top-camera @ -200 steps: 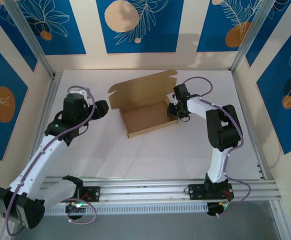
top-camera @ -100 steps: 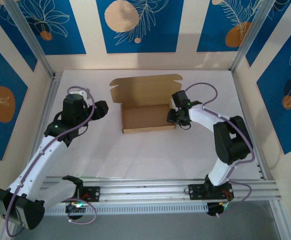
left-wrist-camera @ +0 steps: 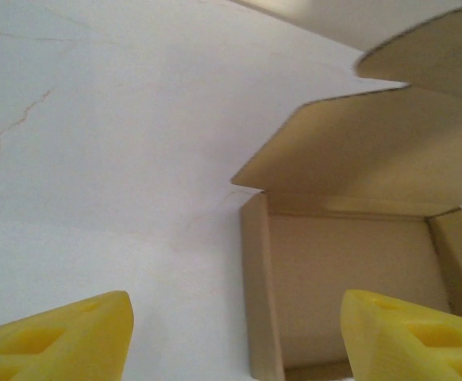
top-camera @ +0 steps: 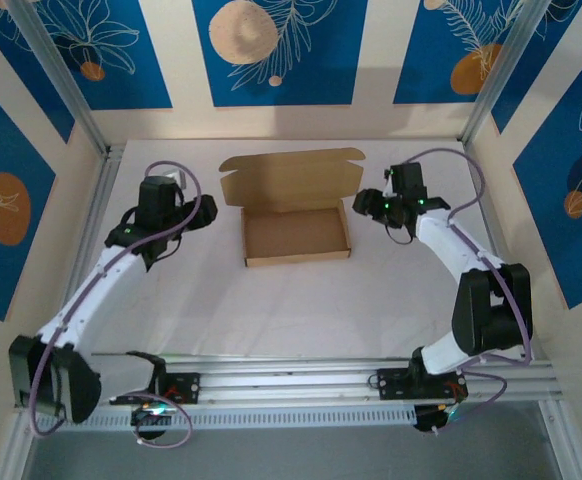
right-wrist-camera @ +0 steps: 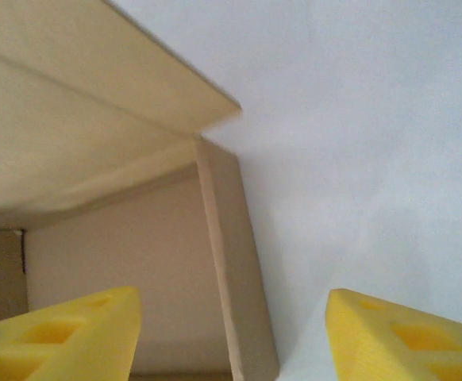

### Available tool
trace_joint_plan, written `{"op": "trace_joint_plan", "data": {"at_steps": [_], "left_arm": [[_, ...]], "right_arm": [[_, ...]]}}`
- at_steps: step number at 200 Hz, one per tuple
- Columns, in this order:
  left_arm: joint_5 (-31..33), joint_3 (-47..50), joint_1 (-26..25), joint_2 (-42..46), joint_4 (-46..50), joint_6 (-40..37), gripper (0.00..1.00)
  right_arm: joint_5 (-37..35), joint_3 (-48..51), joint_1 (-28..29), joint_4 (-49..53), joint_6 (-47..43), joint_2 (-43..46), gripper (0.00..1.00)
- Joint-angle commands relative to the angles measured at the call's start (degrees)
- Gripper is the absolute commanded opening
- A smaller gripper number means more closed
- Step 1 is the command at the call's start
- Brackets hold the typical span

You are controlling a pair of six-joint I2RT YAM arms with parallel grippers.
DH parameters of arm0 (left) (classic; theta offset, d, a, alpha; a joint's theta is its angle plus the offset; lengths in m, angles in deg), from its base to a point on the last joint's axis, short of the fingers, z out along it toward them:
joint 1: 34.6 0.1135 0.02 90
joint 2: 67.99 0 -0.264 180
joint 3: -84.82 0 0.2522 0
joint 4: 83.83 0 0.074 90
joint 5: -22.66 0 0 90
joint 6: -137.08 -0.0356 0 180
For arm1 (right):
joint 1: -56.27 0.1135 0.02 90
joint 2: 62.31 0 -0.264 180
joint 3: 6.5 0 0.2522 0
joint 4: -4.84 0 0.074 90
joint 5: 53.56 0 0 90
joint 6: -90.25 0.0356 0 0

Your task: Fold the paper box

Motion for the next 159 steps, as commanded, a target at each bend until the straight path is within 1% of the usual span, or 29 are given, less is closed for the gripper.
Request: {"op": "trace_joint_plan", "data": {"at_steps": [1,22,26,33,40,51,63,94,109,141,159], "left_arm": [[-0.06,-3.15,1.01,-4.09,-4.72,-5.06,0.71],[-0.8,-4.59,1.01,-8.04,-8.14,-9.36,0.72],[-0.75,-4.77,1.01,-8.54,-8.82,-9.99,0.73],[-1.09,-5.22,1.01,-9.75,-9.93,-10.94,0.74],[-2.54,-5.89,1.01,-10.78,-11.06,-12.35,0.74],[-5.96,-6.75,0.97,-12.32,-12.82,-14.75,0.74],[-8.13,-7.5,1.05,-13.78,-14.65,-16.48,0.74],[-10.72,-8.13,1.02,-16.42,-21.23,-20.27,0.75],[-11.8,-9.62,1.1,-18.07,-22.28,-21.61,0.75],[-13.8,-11.91,1.02,-21.61,-22.23,-23.9,0.74],[-14.0,-12.61,1.06,-23.36,-22.65,-23.7,0.73]], "right_arm": [[0.36,-6.7,-0.55,3.38,-11.23,-3.35,0.71],[1.58,-10.7,-1.12,3.19,-14.06,-6.32,0.81],[2.26,-11.11,-1.11,2.81,-14.52,-6.73,0.84],[3.78,-12.13,-1.11,1.91,-15.49,-7.41,0.93],[4.76,-13.04,-0.92,1.31,-16.48,-8.26,0.97],[5.13,-15.01,-0.65,1.21,-17.98,-9.79,0.97],[5.05,-17.34,-0.65,1.88,-19.48,-11.78,0.97],[5.35,-21.45,-1.28,3.47,-23.26,-15.81,0.96],[6.39,-22.29,-1.51,3.42,-24.59,-16.61,0.95],[11.11,-22.23,-1.92,2.36,-25.43,-17.14,0.93],[16.13,-24.37,-2.04,3.95,-25.37,-19.07,0.92]]}}
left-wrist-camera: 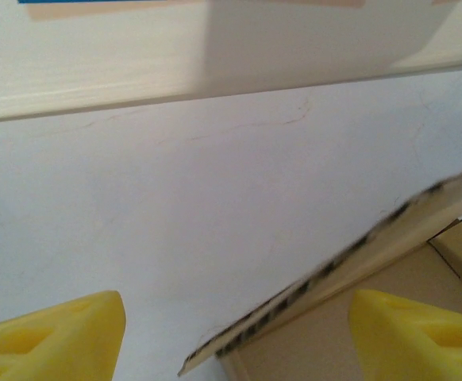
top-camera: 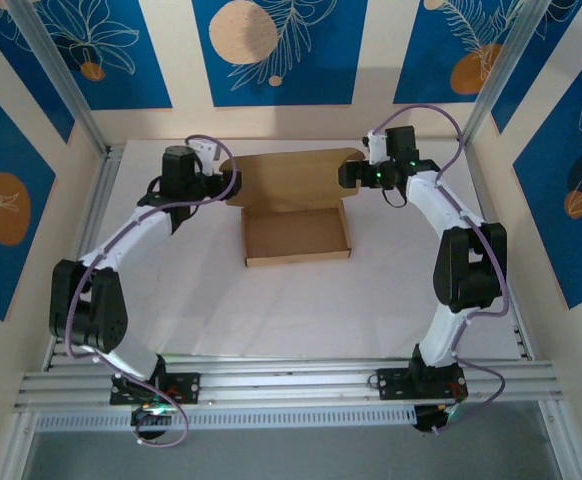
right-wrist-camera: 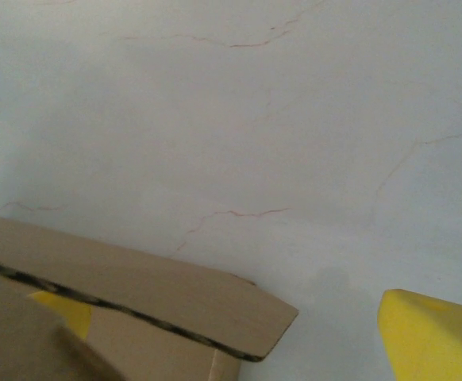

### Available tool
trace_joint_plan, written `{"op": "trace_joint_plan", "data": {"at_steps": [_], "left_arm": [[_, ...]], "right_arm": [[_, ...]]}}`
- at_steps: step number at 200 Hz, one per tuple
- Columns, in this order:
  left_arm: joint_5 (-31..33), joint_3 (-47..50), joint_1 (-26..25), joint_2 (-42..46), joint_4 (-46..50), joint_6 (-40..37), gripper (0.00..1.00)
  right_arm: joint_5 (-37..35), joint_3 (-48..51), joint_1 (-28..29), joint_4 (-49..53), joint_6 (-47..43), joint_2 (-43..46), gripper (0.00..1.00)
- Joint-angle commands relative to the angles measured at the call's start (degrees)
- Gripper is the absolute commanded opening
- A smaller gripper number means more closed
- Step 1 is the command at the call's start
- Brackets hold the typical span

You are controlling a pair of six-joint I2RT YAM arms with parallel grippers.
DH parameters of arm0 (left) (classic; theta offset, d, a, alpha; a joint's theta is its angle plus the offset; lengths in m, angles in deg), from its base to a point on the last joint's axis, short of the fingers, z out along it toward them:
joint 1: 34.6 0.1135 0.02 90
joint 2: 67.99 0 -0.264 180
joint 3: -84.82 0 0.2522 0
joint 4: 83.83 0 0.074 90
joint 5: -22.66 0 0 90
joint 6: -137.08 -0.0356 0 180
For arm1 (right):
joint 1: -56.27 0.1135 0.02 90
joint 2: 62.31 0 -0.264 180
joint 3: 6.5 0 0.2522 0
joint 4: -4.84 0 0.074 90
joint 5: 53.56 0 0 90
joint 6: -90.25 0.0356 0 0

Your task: Fold the paper box

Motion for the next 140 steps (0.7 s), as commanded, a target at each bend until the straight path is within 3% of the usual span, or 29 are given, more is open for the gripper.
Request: {"op": "trace_joint_plan", "data": {"at_steps": [1,36,70,99,140], "left_arm": [[-2.74,-2.37,0.6,-2.27,-2.17,-2.27,0.73],[-4.92,-3.48,0.57,-4.76,-2.21,-0.55,0.71],[-3.03,-3.36,0.58,-5.45,-1.41,0.11,0.63],[-1.95,-2.99,0.57,-5.31,-0.93,0.92,0.47],[-1.91,-2.29,0.56,-4.96,-1.06,2.38,0.25]], "right_arm": [[7.73,-3.44,-0.42,1.72,-1.79,-2.23,0.92],[10.73,-5.96,0.35,2.85,-1.59,-4.81,0.9],[10.09,-5.65,2.1,3.8,-2.63,-4.77,0.83],[6.67,-4.01,3.05,2.99,-1.25,-2.76,0.72],[1.46,-1.1,5.36,1.52,0.17,0.56,0.49]]}}
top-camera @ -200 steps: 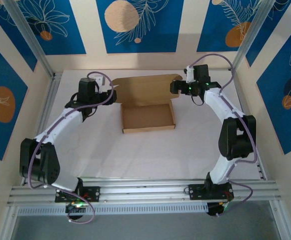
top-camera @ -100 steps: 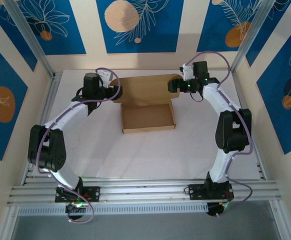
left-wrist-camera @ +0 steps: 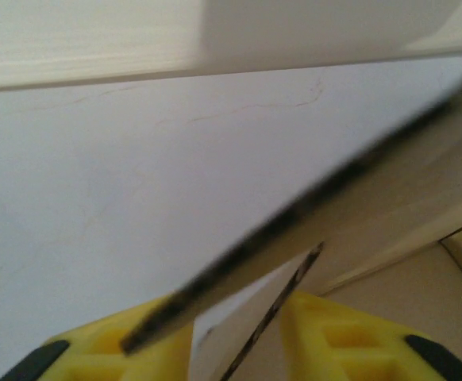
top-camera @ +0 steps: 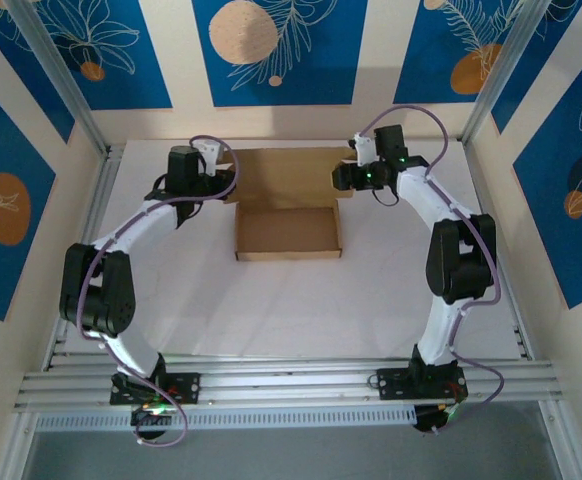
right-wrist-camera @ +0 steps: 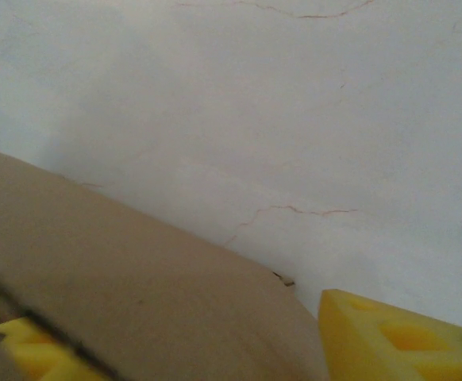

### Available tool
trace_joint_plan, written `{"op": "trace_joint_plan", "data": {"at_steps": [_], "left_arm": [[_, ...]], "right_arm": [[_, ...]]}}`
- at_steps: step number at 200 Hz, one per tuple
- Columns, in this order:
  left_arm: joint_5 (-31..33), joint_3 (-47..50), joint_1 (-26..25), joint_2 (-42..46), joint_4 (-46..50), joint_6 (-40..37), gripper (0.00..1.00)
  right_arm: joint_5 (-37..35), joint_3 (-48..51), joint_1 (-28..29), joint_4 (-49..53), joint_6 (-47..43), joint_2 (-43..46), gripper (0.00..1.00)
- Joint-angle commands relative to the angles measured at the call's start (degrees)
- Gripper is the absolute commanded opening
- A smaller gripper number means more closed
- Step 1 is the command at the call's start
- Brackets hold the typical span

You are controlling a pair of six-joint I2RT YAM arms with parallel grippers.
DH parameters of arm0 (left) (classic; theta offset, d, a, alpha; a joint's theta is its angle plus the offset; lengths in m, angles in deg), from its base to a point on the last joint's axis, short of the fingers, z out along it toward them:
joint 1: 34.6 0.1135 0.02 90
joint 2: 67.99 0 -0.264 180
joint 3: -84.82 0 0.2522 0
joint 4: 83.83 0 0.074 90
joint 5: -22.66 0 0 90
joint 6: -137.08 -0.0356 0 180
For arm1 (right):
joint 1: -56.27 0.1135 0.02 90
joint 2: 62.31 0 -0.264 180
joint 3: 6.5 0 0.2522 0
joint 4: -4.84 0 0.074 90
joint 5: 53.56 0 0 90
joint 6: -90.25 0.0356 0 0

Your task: Fold the paper box

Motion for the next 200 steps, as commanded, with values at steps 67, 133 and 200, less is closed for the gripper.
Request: {"op": "trace_joint_plan", "data": {"at_steps": [67,133,200], "left_arm": [[-1.32,1.01,0.04,2.12,-0.87,3.4,0.08],[0.05,3.12,0.05,5.4,1.31,4.49,0.04],[-2.59,5.94,-0.21,7.29,-2.52,11.76,0.03]], "right_arm": [[-11.61,5.81,5.75,-1.88,5.68,7.86,0.21],[-9.31,6.48,4.66,-1.27,8.07,9.29,0.05],[-3.33,11.07,5.74,-11.03,28.08,11.11,0.37]]}}
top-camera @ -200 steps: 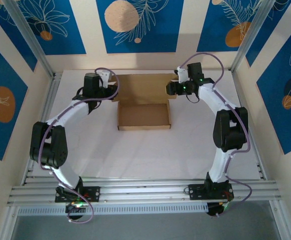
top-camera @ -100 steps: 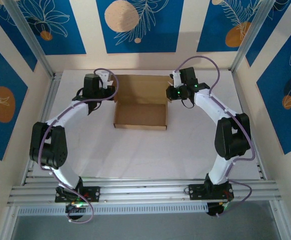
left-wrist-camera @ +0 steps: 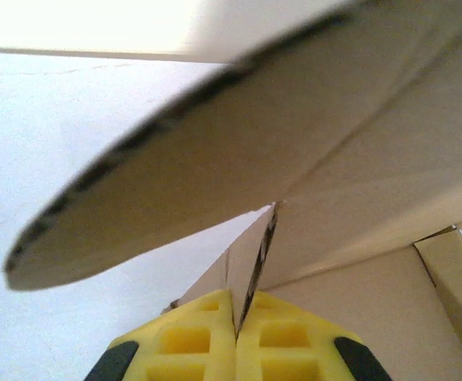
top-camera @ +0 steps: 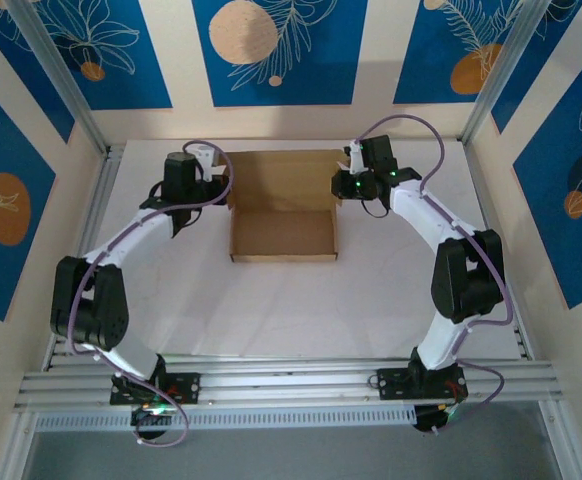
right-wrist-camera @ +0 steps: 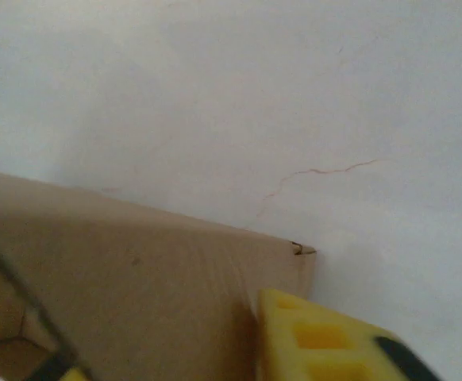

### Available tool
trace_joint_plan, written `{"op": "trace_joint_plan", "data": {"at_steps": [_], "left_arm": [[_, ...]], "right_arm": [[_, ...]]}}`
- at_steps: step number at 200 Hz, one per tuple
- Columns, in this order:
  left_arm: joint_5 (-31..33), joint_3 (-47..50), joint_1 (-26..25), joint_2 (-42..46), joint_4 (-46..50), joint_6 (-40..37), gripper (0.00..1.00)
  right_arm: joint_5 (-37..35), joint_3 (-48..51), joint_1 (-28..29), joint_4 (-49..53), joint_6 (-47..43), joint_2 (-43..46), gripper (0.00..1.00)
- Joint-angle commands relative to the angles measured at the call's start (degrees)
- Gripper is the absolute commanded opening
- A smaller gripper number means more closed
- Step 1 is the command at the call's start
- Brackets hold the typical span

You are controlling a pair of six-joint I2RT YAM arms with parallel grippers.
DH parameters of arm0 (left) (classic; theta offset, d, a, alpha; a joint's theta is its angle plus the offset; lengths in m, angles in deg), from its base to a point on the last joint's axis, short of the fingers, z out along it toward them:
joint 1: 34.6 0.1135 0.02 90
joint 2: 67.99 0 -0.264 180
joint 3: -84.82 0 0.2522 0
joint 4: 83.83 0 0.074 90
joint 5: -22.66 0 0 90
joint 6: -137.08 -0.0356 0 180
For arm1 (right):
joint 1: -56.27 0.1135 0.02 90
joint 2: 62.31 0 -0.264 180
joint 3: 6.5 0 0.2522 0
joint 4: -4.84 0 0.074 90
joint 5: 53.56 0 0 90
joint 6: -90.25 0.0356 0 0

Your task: Fold the paper box

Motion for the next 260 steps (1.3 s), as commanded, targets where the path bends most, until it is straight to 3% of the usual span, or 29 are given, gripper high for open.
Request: {"op": "trace_joint_plan", "data": {"at_steps": [1,41,93,128,194,260], "left_arm": [[-2.04,1.03,-0.15,1.95,-2.74,4.66,0.03],[-3.75,1.61,-0.83,2.2,-4.13,6.51,0.03],[-4.9,2.16,-1.64,2.56,-4.51,6.43,0.03],[-4.1,1.83,-1.76,2.92,-3.2,4.81,0.03],[1.02,0.64,-1.73,4.93,3.97,-4.4,0.04],[-0.15,-0.49,-1.73,4.52,4.53,-5.31,0.04]], "right_arm": [[5.2,3.27,0.5,-7.92,12.62,3.25,0.37],[9.93,8.64,1.48,-22.04,23.83,3.88,0.39],[16.95,7.75,2.07,-25.4,27.64,-0.67,0.43],[17.14,8.64,0.7,-25.33,28.27,-0.92,0.46],[10.7,3.08,-2.59,-6.23,7.59,4.59,0.6],[10.76,-6.18,-2.46,4.7,-3.43,0.16,0.56]]}}
